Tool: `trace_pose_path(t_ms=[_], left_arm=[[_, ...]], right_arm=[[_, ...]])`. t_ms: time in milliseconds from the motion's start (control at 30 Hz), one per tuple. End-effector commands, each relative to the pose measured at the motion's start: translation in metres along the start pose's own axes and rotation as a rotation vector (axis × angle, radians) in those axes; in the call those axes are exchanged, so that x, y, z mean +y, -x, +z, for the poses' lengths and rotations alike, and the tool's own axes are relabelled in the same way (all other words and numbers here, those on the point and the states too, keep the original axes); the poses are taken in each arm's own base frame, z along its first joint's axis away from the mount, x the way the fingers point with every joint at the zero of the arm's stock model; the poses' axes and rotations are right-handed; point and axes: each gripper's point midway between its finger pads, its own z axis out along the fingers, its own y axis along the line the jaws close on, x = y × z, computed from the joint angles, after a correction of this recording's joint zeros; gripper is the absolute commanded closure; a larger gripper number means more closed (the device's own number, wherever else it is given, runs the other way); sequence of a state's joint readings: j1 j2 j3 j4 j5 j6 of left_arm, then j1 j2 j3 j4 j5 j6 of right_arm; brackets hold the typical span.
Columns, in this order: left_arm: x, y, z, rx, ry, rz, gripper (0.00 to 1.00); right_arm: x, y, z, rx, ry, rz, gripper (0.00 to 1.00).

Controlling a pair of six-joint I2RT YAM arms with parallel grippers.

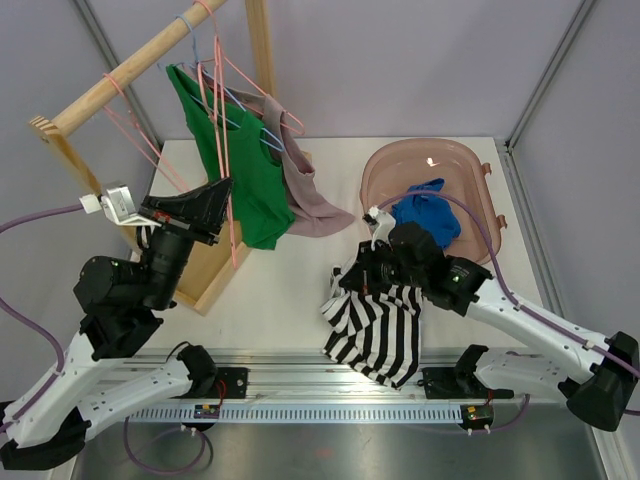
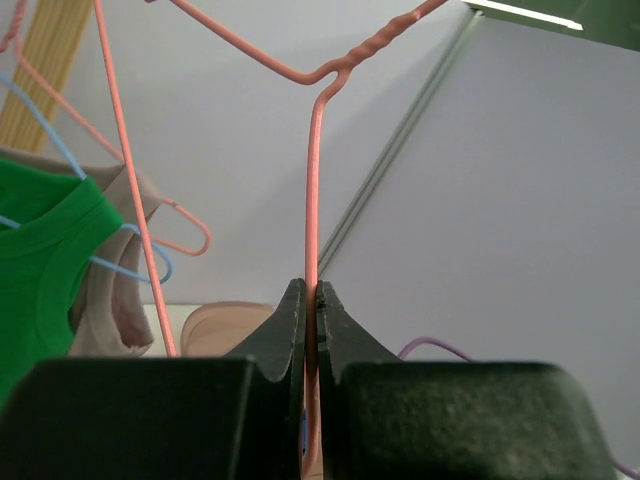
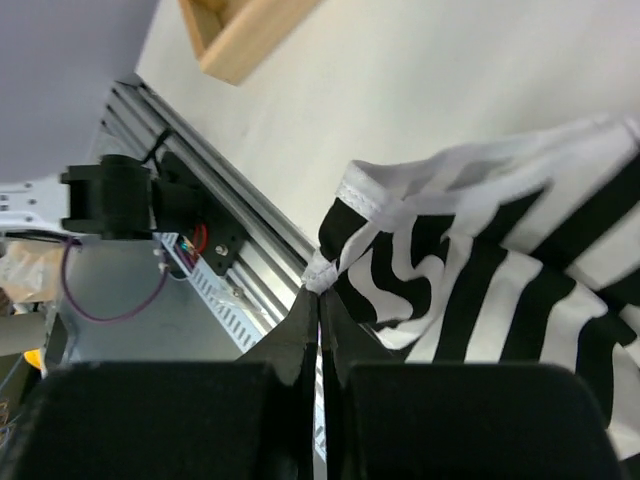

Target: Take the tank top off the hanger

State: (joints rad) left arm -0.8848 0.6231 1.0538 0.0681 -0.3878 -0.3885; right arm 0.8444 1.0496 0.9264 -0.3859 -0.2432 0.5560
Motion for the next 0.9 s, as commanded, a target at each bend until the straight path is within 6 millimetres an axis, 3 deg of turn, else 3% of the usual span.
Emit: trace_pose_path(t_ms=[0,33,67,100,133,367,533,667,767,867], left_arm=[[0.025,-0.002,-0.001,-0.009,0.148,-0.046,1.00],[0.030,0.000,-0.001,-0.020,0.180,-0.052,1.00],[0.031,0.001,0.000,-0.016,0.198,-0.056,1.00],[0.034,0.001,0.000,-0.018,0.215,-0.060,1.00],[0.037,0.002,0.000,-0.018,0.240,-0.065,1.00],[0.033,0.004,0.009,-0.038,0.251,-0.120,1.00],[0.041,0.004,0.009,-0.070,0.296,-0.150,1.00],[0.014,0.012,0.018,-0.058,0.158,-0.106,1.00],[0.006,0.014,0.017,-0.047,0.118,-0.114,1.00],[0.023,0.017,0.008,-0.067,0.199,-0.136,1.00]], right_arm=[[-0.017,0.003,0.010,-0.078,-0.101,0.018,1.00],[-0.023,-0.005,0.012,-0.062,-0.117,0.026,0.84],[-0.025,-0.008,0.012,-0.058,-0.121,0.032,0.61],[-0.027,-0.009,0.011,-0.061,-0.130,0.040,0.35],[-0.032,-0.011,0.010,-0.063,-0.152,0.044,0.01],[-0.036,0.000,-0.004,-0.113,-0.198,0.020,0.01],[-0.043,0.002,-0.006,-0.119,-0.238,0.006,0.00],[-0.049,0.000,-0.002,-0.105,-0.258,-0.006,0.01],[-0.052,-0.001,0.000,-0.097,-0.273,-0.011,0.00],[-0.050,0.000,0.004,-0.095,-0.267,-0.011,0.00]])
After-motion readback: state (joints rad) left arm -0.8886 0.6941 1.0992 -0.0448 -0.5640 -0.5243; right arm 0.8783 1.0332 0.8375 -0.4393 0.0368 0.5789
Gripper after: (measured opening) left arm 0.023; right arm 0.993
